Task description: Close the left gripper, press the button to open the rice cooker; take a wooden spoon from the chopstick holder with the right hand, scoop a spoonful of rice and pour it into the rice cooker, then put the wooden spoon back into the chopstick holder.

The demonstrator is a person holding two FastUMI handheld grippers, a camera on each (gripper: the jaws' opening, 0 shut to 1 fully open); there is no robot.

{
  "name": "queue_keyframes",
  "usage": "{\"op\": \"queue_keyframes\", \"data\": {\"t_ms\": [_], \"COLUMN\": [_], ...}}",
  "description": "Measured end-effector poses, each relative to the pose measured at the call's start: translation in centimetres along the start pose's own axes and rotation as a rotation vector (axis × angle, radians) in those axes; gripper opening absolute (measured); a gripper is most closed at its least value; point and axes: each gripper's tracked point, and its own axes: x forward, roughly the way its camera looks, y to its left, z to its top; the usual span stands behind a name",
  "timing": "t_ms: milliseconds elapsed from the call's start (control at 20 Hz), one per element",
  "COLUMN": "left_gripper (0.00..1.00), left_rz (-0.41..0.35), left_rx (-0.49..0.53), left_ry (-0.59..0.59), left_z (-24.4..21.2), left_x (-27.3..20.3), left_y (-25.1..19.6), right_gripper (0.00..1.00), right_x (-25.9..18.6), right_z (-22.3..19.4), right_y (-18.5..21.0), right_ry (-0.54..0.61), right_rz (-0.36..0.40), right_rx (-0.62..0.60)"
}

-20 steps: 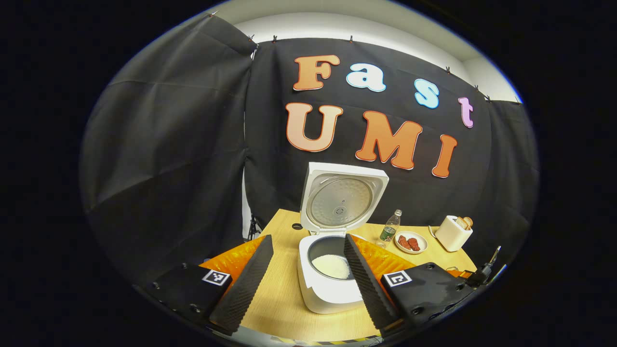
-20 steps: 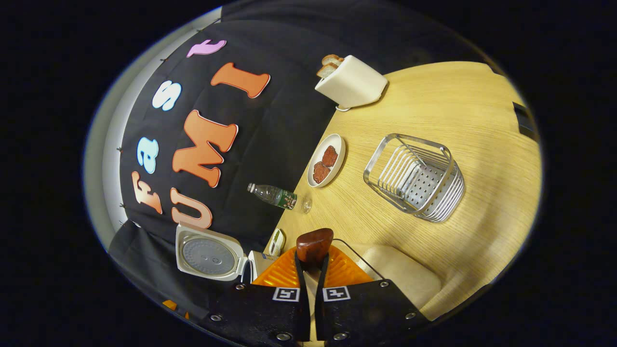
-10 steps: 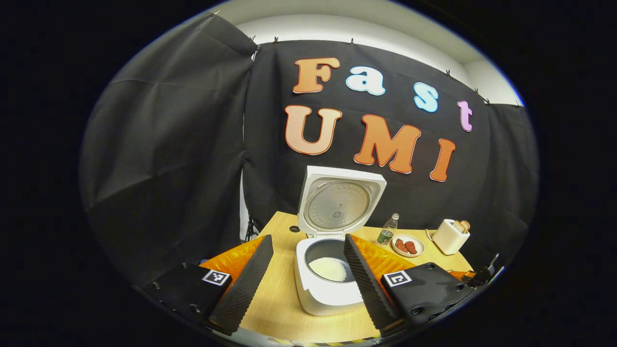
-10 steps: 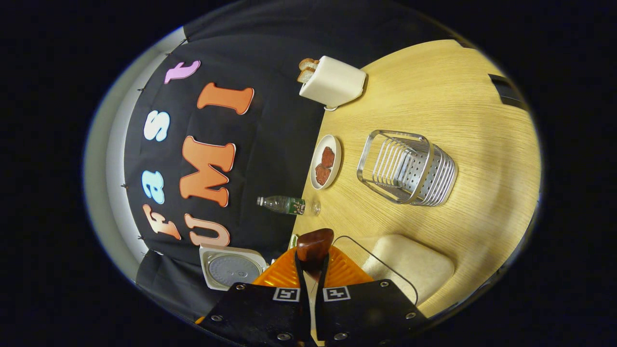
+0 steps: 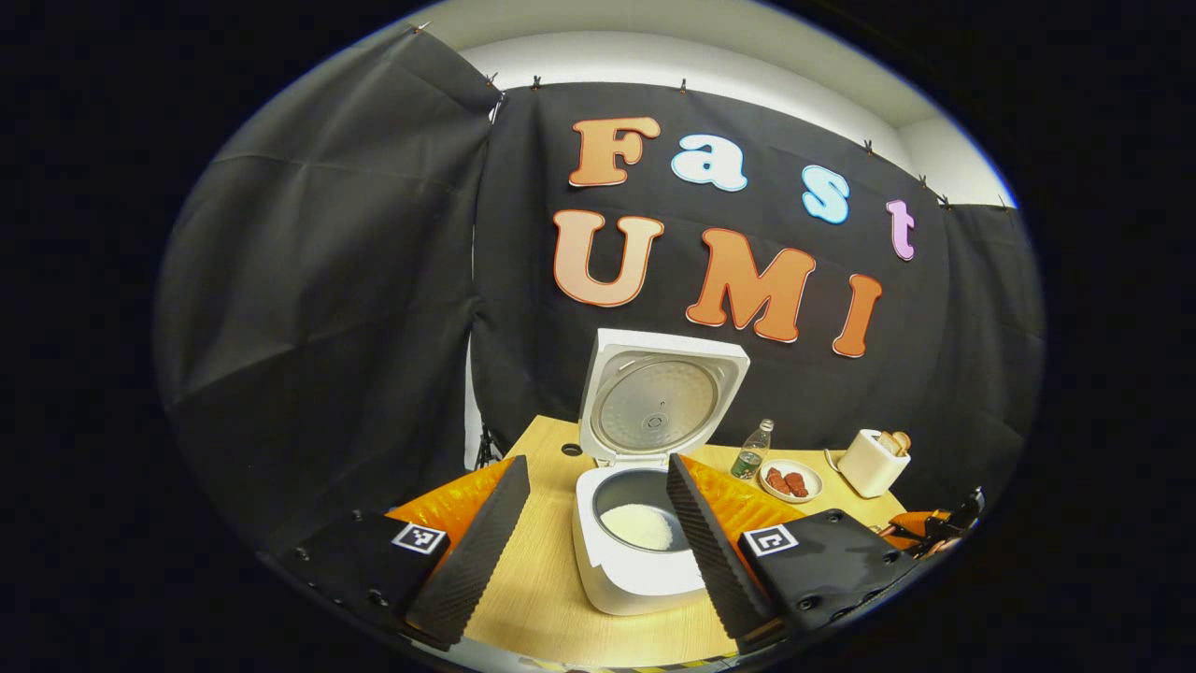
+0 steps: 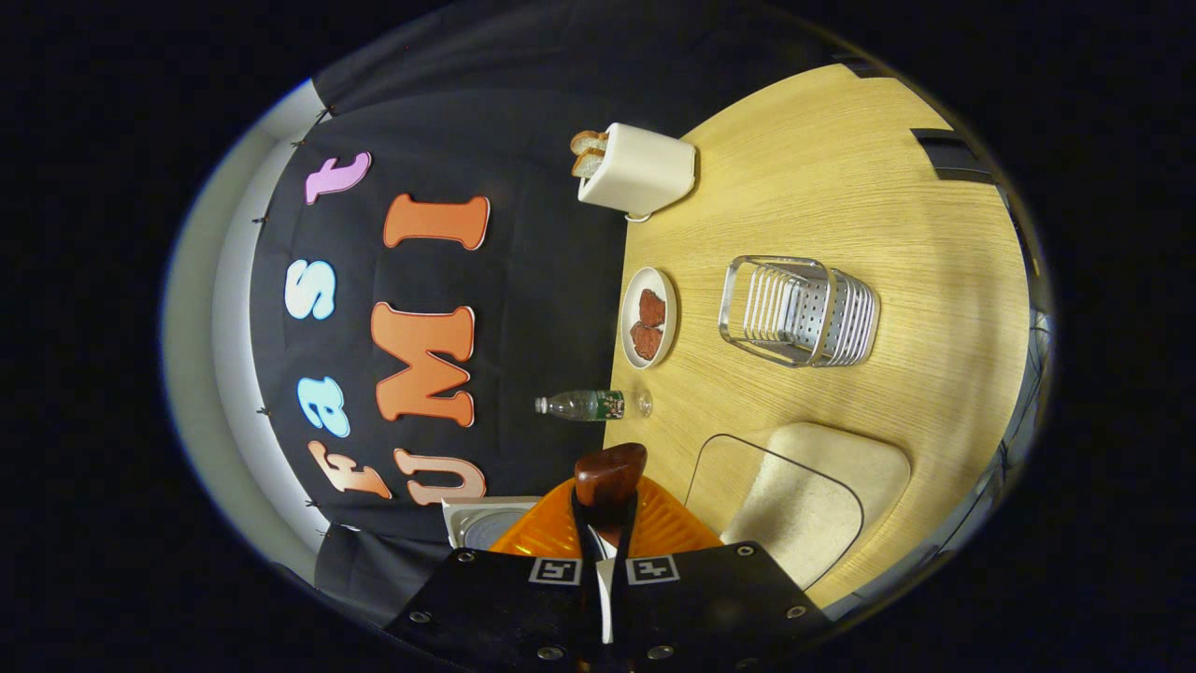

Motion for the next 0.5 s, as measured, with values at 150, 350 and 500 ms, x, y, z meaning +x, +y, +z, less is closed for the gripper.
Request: {"op": "queue_keyframes", "data": {"t_ms": [150, 350, 500], "left_gripper": [1.00, 1.00, 1.00], "left_rz": [0.002, -0.005, 0.000], "left_rx": [0.000, -0.012, -0.011], "left_ry": [-0.012, -0.017, -0.024], "left_z": [0.1, 0.0, 0.3], "left_x": [0.0, -0.3, -0.5], "left_y": [0.3, 0.1, 0.4], "right_gripper": [0.03, 0.03, 0.03], "right_x": [-0.3, -0.1, 0.8], "right_z": [-0.4, -1.0, -2.3], "right_y": [2.3, 5.6, 8.4], "right_ry": [-0.001, 0.008, 0.029], "right_rz": [0.028, 0.072, 0.108], "right_rx": [-0.009, -0.004, -0.012]}}
